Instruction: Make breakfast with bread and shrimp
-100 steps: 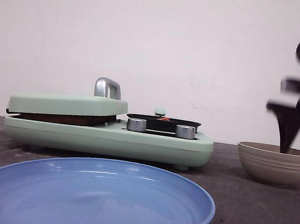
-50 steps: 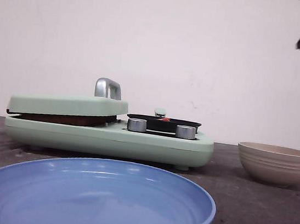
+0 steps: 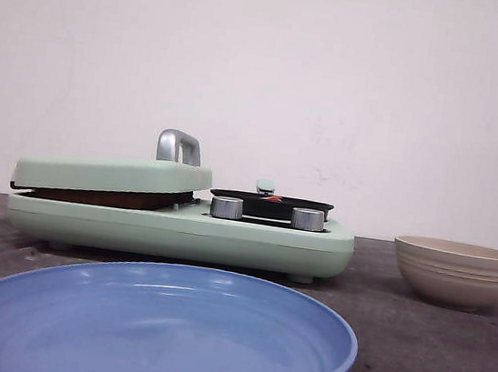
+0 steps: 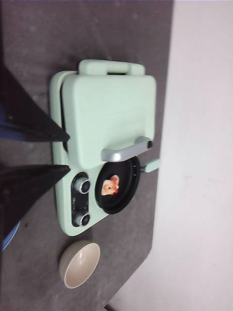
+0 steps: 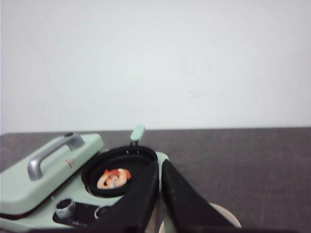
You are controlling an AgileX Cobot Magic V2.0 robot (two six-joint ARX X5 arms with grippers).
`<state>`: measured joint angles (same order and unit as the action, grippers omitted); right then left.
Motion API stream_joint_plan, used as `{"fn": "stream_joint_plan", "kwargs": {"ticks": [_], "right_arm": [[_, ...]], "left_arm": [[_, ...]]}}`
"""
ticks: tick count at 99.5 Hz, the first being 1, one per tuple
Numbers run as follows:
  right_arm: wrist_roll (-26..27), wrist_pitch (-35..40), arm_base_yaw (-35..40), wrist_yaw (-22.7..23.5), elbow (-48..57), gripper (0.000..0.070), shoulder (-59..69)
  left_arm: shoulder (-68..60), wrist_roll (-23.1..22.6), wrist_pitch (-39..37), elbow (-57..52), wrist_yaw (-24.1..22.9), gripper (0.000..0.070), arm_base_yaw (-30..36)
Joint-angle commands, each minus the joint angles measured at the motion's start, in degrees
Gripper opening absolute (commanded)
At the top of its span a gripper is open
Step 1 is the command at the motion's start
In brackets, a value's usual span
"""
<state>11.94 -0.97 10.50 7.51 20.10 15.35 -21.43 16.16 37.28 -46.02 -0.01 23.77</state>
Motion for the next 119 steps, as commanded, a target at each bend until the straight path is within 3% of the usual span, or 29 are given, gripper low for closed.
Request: {"fn": "stream_joint_plan", "kwargs": {"ticks": [1, 62, 78, 83, 112, 119], "right_arm": [[0.7, -0.5, 0.2, 0.0, 0.7, 0.0, -1.4], [0.7, 0.6, -0.4, 0.1, 0.7, 0.0, -5.8], [-1.7, 9.6, -3.6, -11.9, -1.4, 0.0, -6.2], [-2.4, 10.1, -4.5, -13.7, -3.3, 0.0, -6.3], [-2.1, 7.3, -7.1, -11.9, -19.4, 0.0, -13.1], [-2.2, 11.5, -7.2, -12.1, -19.4, 0.0, -14.1]], "left_arm": [[-0.2, 1.2, -0.9, -0.6, -0.1, 0.0, 0.3], [-0.2, 1.2, -0.9, -0.7, -0.1, 0.0, 0.3], [-0.2, 1.2, -0.9, -0.7, -0.1, 0.0, 0.3], [-0.2, 1.2, -0.9, -0.7, -0.1, 0.0, 0.3], [-0.2, 1.2, -0.9, -0.7, -0.1, 0.0, 0.3], [-0.2, 1.2, -0.9, -0.7, -0.1, 0.0, 0.3]]}}
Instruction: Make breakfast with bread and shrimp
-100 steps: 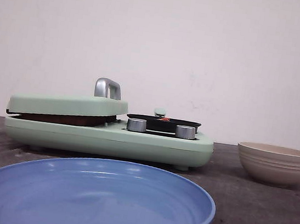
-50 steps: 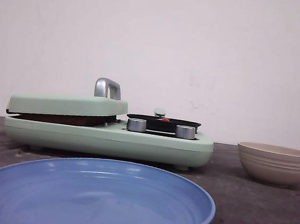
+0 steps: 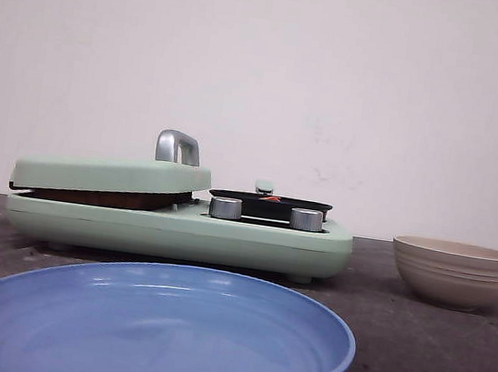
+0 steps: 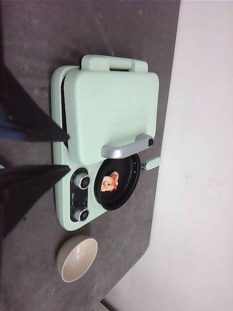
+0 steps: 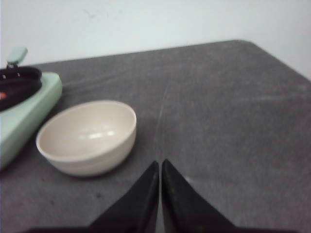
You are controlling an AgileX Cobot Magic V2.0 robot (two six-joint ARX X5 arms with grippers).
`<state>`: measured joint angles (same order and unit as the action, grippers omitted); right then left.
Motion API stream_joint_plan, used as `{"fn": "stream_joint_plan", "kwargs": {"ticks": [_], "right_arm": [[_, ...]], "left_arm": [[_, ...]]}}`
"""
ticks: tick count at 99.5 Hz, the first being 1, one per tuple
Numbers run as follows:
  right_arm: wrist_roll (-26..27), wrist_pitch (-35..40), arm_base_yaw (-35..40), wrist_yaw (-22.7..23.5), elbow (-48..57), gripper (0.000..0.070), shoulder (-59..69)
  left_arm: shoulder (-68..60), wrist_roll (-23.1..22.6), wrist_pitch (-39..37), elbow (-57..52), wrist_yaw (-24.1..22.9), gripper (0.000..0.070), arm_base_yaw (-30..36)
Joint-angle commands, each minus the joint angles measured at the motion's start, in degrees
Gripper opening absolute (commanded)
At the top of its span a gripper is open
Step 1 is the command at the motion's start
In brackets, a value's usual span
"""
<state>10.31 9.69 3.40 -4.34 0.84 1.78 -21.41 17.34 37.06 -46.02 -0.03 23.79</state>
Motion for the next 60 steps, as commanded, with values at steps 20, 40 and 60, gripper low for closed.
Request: {"fn": "stream_joint_plan", "kwargs": {"ticks": [20, 40, 60], "right_arm": [[-6.3, 0.5, -1.7, -1.4, -0.1, 0.0, -1.6], [-6.3, -0.3, -1.7, 3.9, -0.1, 0.0, -1.6], [-6.3, -0.7, -1.7, 3.9, -0.1, 0.0, -1.6]], "left_arm": [[-0.2, 0.1, -0.7, -0.7, 0.0, 0.0, 0.3], [-0.2, 0.1, -0.7, -0.7, 0.0, 0.0, 0.3], [-0.2, 0.1, -0.7, -0.7, 0.0, 0.0, 0.3]]}}
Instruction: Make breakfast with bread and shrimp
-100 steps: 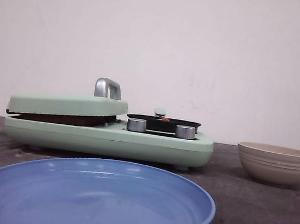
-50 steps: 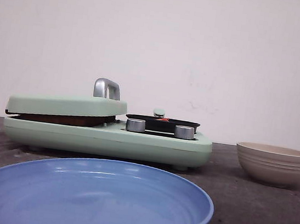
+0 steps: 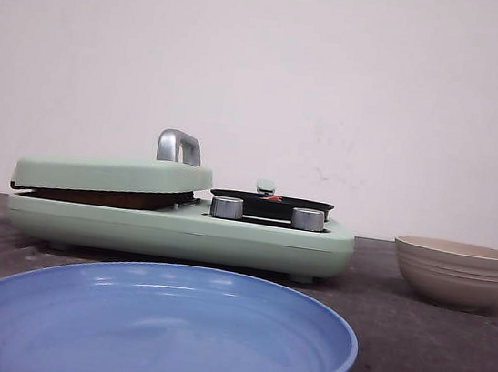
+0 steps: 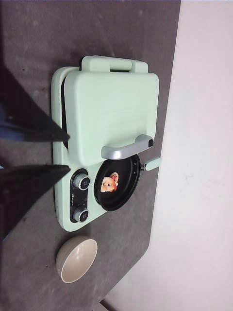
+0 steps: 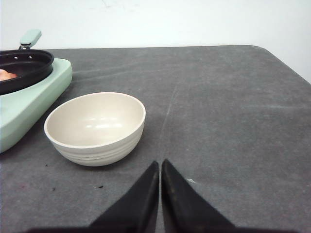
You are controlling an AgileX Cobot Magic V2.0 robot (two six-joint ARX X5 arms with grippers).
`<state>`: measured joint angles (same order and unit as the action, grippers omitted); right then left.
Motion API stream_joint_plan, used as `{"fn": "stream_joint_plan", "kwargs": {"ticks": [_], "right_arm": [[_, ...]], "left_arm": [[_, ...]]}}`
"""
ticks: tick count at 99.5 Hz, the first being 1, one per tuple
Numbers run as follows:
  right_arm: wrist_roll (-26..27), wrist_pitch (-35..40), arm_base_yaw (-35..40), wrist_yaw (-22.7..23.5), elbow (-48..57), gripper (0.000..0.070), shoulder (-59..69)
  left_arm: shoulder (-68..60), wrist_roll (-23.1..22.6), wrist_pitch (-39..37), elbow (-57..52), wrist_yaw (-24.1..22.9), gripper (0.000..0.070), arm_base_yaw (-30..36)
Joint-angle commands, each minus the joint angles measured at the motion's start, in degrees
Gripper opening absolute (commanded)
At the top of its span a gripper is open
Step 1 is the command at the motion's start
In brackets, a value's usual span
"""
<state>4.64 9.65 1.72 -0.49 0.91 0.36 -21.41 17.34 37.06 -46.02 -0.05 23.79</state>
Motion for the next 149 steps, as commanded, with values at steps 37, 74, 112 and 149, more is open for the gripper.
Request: {"fn": "stream_joint_plan", "kwargs": {"ticks": [37, 74, 112, 149], "right_arm": [[-0.6, -0.6, 0.0, 0.1, -0.2, 0.0, -0.2], [-0.6, -0.6, 0.0, 0.1, -0.2, 0.0, -0.2], [-0.6, -0.6, 0.0, 0.1, -0.2, 0.0, -0.2], [-0.6, -0.6, 0.0, 0.1, -0.2, 0.0, -0.2]], "left_arm": [[-0.2, 0.1, -0.7, -0.7, 0.0, 0.0, 0.3], [2.8, -14.8, -1.1, -0.6, -0.4, 0.0, -2.7], [16.7, -12.0, -28.3, 27.6, 5.6, 0.0, -16.9], [21.2, -8.8, -31.6, 42.5, 4.2, 0.0, -27.1]]}}
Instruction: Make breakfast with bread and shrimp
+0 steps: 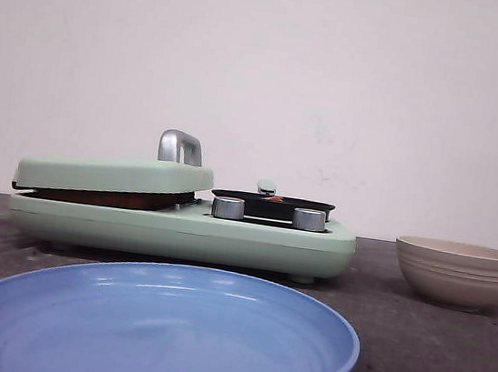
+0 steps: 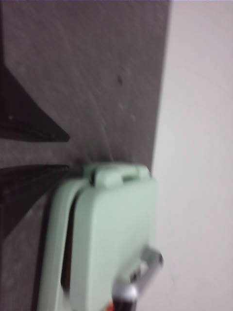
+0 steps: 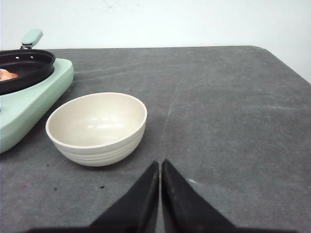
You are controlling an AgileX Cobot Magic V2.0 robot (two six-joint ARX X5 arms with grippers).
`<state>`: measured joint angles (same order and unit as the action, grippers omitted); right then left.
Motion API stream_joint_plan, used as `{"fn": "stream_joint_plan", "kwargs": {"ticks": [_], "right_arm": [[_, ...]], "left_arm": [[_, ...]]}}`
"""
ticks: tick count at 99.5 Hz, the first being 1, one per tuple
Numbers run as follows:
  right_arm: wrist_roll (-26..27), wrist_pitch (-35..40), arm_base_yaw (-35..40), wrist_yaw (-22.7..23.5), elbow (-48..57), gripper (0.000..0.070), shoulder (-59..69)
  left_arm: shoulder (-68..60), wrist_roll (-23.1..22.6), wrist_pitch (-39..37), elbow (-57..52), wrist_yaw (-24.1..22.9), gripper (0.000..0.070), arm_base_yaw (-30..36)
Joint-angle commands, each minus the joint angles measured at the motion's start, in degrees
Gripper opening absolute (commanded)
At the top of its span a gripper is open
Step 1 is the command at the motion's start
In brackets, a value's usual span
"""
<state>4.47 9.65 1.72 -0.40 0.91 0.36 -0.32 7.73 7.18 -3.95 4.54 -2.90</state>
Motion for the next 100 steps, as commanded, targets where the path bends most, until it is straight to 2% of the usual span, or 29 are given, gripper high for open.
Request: {"fn": "stream_joint_plan", "kwargs": {"ticks": [1, 16, 20, 35, 53, 71, 80, 100], "right_arm": [[-0.4, -0.6, 0.0, 0.0, -0.2, 0.0, -0.2], [-0.4, -0.6, 0.0, 0.0, -0.2, 0.0, -0.2], [-0.4, -0.6, 0.0, 0.0, -0.2, 0.0, -0.2], [-0.4, -0.6, 0.0, 0.0, -0.2, 0.0, -0.2], [-0.4, -0.6, 0.0, 0.0, -0.2, 0.0, -0.2], [-0.4, -0.6, 0.0, 0.0, -0.2, 0.0, -0.2], [-0.4, -0.6, 0.0, 0.0, -0.2, 0.0, -0.2], [-0.4, -0.6, 0.0, 0.0, -0.2, 0.0, -0.2]], "left_arm": [[0.2, 0.8, -2.0, 0.6, -0.4, 0.0, -0.5], [0.2, -1.4, -2.5, 3.1, -4.2, 0.0, -0.7], [0.2, -1.6, -0.7, 3.2, -5.2, 0.0, -0.8], [0.2, -2.0, 4.0, 3.2, -5.0, 0.0, -1.3], [0.2, -6.9, 3.9, 3.2, -5.3, 0.0, -1.2], [0.2, -7.1, 3.9, 3.2, -5.3, 0.0, -1.2], [0.2, -3.6, 3.7, 3.2, -5.2, 0.0, -1.2], [0.1, -3.6, 3.7, 3.1, -5.2, 0.0, -1.2]]}}
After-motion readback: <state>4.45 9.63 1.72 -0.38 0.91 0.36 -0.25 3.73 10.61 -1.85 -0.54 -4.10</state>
